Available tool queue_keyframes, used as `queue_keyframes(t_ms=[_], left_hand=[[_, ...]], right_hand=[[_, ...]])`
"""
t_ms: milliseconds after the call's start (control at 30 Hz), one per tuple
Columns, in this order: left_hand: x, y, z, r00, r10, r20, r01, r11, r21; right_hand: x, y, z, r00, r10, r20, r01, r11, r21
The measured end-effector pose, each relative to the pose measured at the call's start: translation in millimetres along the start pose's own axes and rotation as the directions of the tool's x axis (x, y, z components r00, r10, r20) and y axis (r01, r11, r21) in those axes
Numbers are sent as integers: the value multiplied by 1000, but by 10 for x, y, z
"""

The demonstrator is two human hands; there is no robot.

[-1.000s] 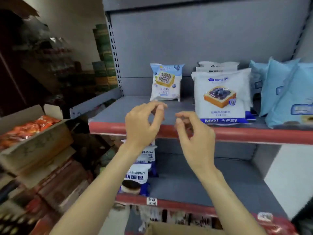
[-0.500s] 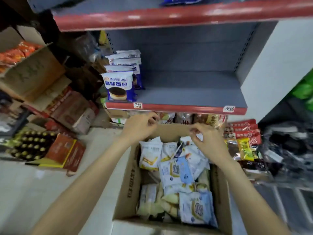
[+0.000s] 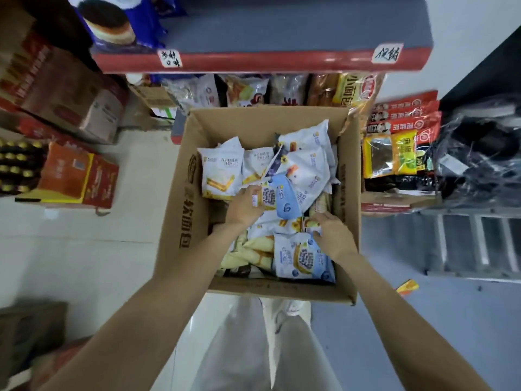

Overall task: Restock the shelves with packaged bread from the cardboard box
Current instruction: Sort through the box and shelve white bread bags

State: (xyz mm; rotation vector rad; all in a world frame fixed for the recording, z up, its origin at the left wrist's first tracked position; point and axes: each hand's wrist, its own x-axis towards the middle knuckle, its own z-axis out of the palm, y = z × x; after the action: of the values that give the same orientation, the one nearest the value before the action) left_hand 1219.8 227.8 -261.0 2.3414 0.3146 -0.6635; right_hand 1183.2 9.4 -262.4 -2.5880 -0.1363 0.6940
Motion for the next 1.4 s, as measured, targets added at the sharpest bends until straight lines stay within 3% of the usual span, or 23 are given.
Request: queue_keyframes(t_ms=[133,233,300,433,500,667,800,867,933,967,1000,1067,1200,1300,1400], left_hand=[[451,-165,173,992,119,50,-125,980,156],[827,-243,282,986,62,155,-103,957,270],[986,-277,342,970,13,242,-91,944,316],[1135,-339,310,987,23,157,-109,816,567],[1148,-386,250,976,40,213,-163,782,601],[996,-546,151,956,92,279,-194,912,362],[676,-599,-9,977,109,182,-142,973,183],[425,-630,-195,997,46,62,-42,996,-75],[139,-597,-410,996,-44,-79,10,923,-384],[6,-547,-507,985,-74,-154,-12,869,-495],[-134,-472,-604,969,-113,-219,-36,815,-578],[-415,-313,-783,931,-162,-329,-113,726,-678],[-907,-22,-1086,907,-185,-377,-235,522,-820],[-1182,118,-1325,891,-209,-404,-293,415,-861],[-1443,250,-1603,876,-158,-455,-364,399,-842]], right_hand=[[135,152,256,990,-41,134,78,956,-282],[272,215,378,957,63,284,84,875,-476],[375,213,437,947,62,314,120,842,-527],[496,119,547,924,33,380,218,773,-596],[493,97,577,898,51,437,255,749,-612],[397,153,541,850,16,527,246,871,-424],[164,132,315,932,20,363,107,939,-328],[6,157,62,964,81,252,-38,985,-169],[-157,164,-222,970,168,173,-206,950,233],[-232,158,-352,970,195,145,-240,861,448],[-304,114,-489,973,196,120,-228,759,611],[-436,-31,-722,985,164,56,-146,611,778],[-639,-422,-1167,994,84,-64,16,475,880],[-738,-705,-1455,992,10,-123,102,489,866],[-809,-1010,-1730,977,-97,-187,210,533,820]])
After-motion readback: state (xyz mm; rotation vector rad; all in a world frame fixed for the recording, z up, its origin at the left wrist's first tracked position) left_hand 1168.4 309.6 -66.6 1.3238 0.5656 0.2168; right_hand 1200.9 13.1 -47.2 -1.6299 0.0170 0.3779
